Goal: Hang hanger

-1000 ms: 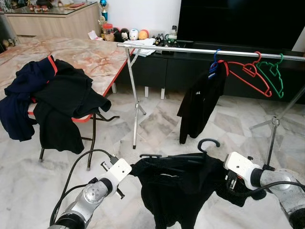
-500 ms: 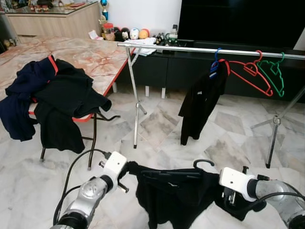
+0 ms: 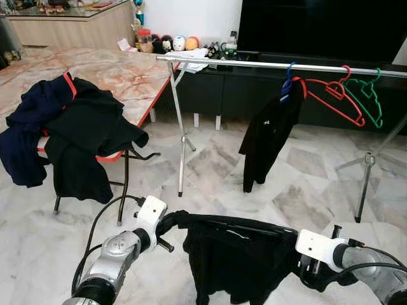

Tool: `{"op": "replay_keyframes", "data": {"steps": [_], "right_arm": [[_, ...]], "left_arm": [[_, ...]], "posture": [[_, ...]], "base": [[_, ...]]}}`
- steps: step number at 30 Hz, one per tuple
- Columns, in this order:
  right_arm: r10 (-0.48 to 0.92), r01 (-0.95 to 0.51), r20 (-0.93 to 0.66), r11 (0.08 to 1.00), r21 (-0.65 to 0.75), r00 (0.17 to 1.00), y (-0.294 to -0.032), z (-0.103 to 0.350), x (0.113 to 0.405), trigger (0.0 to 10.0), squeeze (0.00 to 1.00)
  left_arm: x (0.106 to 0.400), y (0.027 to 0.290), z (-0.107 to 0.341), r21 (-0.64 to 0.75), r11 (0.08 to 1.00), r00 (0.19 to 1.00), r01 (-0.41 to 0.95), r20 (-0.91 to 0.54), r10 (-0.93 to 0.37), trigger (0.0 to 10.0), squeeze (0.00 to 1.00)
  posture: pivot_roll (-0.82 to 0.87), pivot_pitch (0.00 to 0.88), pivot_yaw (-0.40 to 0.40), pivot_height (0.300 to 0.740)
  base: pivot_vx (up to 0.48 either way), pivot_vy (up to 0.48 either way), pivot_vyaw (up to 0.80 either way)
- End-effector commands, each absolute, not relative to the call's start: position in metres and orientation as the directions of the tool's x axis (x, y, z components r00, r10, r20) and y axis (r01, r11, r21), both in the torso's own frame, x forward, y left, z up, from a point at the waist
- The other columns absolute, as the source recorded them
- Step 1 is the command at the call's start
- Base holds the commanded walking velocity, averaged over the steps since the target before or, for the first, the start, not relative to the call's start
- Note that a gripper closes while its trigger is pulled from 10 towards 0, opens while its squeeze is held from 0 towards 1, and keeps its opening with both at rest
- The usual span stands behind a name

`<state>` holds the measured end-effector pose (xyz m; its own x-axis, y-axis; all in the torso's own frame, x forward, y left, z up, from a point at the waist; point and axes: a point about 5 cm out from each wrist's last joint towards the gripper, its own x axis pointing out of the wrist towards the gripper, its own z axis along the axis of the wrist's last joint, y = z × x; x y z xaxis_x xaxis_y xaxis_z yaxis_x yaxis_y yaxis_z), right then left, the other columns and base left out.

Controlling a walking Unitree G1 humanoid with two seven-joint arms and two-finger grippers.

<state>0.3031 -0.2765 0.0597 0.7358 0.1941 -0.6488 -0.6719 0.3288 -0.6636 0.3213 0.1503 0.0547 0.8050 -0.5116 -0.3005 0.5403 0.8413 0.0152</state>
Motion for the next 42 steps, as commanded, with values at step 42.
{"op": "replay_keyframes", "data": {"steps": [42], "right_arm": [[0.302,-0.573,-0.596,0.747,-0.337,0.744,-0.196,0.028,0.315,0.0,0.0]], "left_arm": [[0.302,0.118,0.128,-0.16,0.574,0.577,0.803,-0.031,-0.816,0.0,0.0]], "posture": [[0.03,0.072,0.001,0.74]], "base": [[0.0,0.0,0.0]]}}
